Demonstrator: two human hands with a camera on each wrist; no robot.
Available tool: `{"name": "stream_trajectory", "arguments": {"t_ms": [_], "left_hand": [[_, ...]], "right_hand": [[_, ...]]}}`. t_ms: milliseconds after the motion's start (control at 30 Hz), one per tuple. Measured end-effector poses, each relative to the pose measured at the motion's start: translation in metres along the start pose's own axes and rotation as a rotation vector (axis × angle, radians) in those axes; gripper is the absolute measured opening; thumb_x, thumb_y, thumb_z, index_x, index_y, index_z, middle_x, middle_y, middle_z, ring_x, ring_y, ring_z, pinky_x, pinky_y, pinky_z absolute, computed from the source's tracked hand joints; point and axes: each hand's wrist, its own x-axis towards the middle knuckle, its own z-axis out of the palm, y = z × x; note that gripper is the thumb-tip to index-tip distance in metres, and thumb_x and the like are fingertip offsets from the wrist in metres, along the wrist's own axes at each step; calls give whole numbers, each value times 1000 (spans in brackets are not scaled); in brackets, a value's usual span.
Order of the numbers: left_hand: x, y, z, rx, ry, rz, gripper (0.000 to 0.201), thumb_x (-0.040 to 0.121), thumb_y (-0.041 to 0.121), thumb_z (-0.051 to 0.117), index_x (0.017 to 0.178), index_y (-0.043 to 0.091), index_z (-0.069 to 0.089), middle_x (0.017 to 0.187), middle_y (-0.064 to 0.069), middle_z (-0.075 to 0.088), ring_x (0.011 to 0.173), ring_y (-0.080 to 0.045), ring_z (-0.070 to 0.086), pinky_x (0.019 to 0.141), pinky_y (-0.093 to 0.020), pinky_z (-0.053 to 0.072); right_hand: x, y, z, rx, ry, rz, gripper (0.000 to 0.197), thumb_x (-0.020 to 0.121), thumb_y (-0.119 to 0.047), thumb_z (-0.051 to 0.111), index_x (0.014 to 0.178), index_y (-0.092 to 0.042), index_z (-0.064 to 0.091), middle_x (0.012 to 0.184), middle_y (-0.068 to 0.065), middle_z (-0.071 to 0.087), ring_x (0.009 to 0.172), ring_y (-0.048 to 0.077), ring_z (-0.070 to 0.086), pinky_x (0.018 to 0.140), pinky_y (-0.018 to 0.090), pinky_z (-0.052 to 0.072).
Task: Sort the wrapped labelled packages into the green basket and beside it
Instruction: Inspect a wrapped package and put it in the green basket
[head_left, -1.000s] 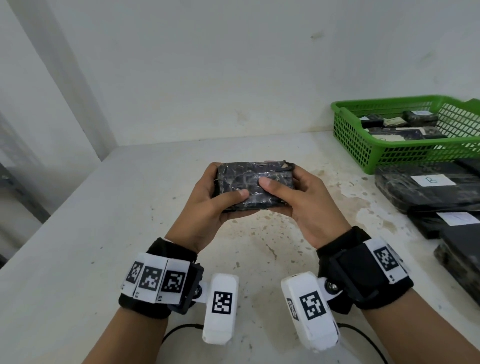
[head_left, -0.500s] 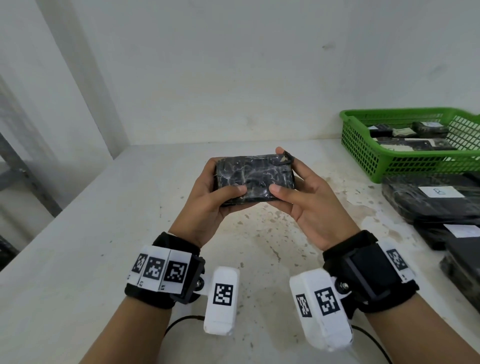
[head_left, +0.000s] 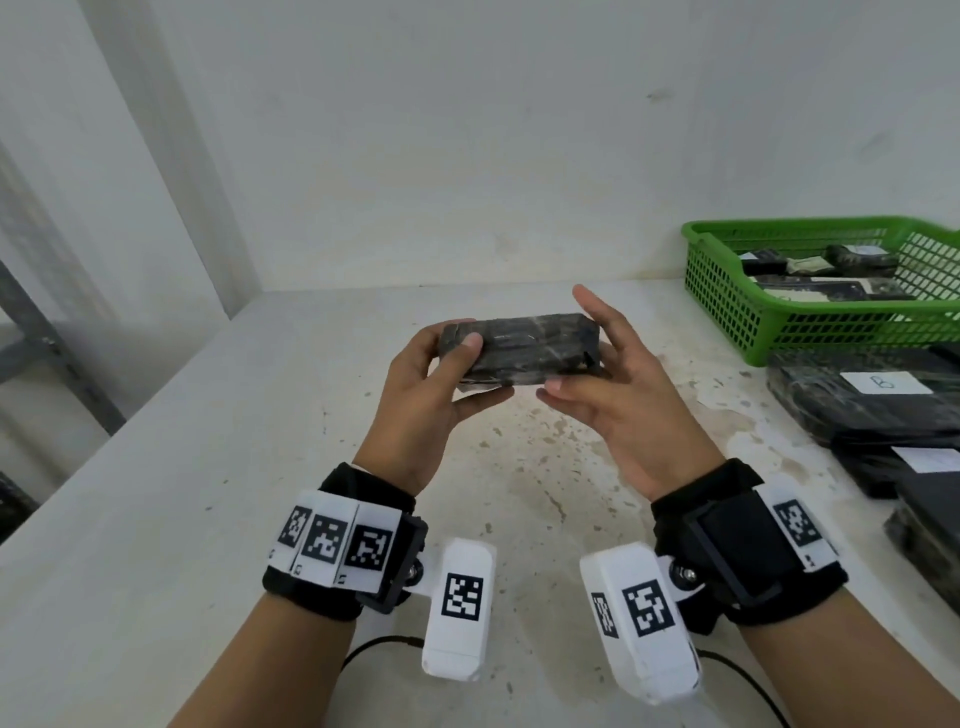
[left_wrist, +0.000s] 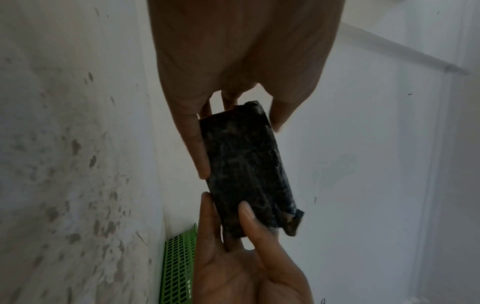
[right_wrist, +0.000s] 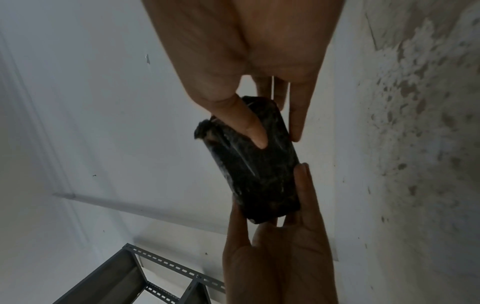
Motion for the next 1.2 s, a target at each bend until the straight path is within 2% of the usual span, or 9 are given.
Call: {"name": "stream_trajectory", "arguments": {"t_ms": [100, 233, 333, 433, 600, 767, 933, 1133, 1200], "left_hand": [[-2, -2, 2, 98, 20, 86, 27, 98, 8, 55, 122, -5, 54, 109, -10, 65, 99, -21, 69, 84, -41, 60], [-5, 0, 7, 89, -3, 120, 35, 94, 17, 62, 122, -3, 54, 112, -11, 64, 103, -21, 69, 87, -43, 59], [-7, 0, 9, 50, -64, 74, 42, 91, 31, 66, 122, 4, 56, 118, -12, 63, 107, -18, 67, 88, -39, 58], [-7, -1, 9, 85, -97, 76, 28, 96, 22, 55, 117, 3, 58, 107, -8, 67, 103, -19, 68, 88, -38, 58], [-7, -4, 9, 113, -60, 129, 21, 100, 16, 52, 111, 1, 61, 99, -6, 70, 101, -21, 69, 87, -41, 58], [-9, -2, 11, 62, -152, 56, 43, 88, 37, 54, 114, 3, 59, 110, -11, 68, 107, -22, 68, 88, -37, 58], [-6, -5, 9, 93, -92, 94, 21, 100, 12, 50, 111, -3, 60, 100, -9, 69, 98, -21, 69, 85, -38, 58], [-9, -3, 10, 79, -159, 39, 33, 93, 24, 64, 115, 1, 61, 106, -15, 69, 105, -26, 68, 85, -35, 58], [-8, -2, 9, 72, -142, 31, 29, 92, 16, 65, 115, -1, 62, 105, -17, 70, 102, -27, 69, 82, -34, 59]], "right_hand": [[1, -2, 0, 161, -44, 115, 65, 81, -19, 63, 142, -31, 44, 124, 3, 57, 118, 19, 59, 99, 42, 53], [1, -1, 3, 42, 4, 78, 51, 86, -52, 58, 133, -32, 55, 136, 1, 57, 122, 18, 59, 93, 39, 56], [1, 1, 4, -16, 76, -23, 32, 93, -40, 52, 115, -20, 65, 124, 8, 64, 114, 23, 65, 85, 35, 58], [0, 0, 4, -37, 85, -77, 22, 101, -26, 49, 110, -15, 66, 114, 5, 67, 108, 22, 68, 82, 35, 59], [-2, -3, 7, -38, 90, -49, 42, 87, -48, 52, 111, -17, 66, 114, 8, 68, 106, 19, 68, 79, 34, 59], [-2, -2, 3, -50, 178, -75, 18, 99, -21, 54, 101, -8, 67, 99, 7, 69, 98, 25, 71, 78, 38, 60], [-3, -5, 8, -52, 177, -48, 18, 93, -32, 61, 93, -14, 65, 92, 1, 70, 93, 19, 71, 75, 38, 61], [-5, -3, 7, -42, 208, -38, 10, 92, -18, 66, 90, -9, 61, 91, 8, 68, 89, 23, 72, 74, 37, 61], [-5, -2, 9, -28, 218, -31, 10, 93, -17, 66, 88, -9, 61, 90, 8, 68, 88, 22, 72, 73, 35, 61]]}}
